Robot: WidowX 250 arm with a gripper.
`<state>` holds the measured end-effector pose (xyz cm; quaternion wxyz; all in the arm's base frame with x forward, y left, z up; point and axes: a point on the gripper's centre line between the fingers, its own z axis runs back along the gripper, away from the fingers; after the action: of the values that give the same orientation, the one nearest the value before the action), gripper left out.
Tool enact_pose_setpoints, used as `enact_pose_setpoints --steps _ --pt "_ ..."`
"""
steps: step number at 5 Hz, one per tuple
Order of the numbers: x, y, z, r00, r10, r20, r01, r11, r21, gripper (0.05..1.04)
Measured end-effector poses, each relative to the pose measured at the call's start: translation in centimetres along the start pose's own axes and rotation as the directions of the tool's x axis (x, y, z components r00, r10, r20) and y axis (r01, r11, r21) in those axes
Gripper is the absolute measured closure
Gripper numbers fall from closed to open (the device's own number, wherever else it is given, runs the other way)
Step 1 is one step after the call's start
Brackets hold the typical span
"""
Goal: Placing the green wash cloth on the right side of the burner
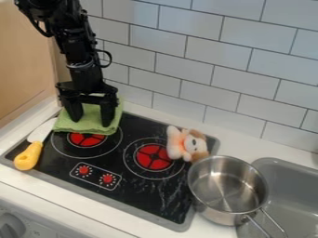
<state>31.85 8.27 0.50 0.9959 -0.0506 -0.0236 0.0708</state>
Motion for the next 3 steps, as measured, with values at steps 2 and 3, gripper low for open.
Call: enact_pose_setpoints --steps 2,3 --pt "0.2 -0.7 0.0 1.000 -0.008 0.019 0.008 1.000 -0.017 0.084" --pt "-0.3 -1.8 -0.2 1.000 -0.023 0.017 0.024 0.999 -0.023 0.084"
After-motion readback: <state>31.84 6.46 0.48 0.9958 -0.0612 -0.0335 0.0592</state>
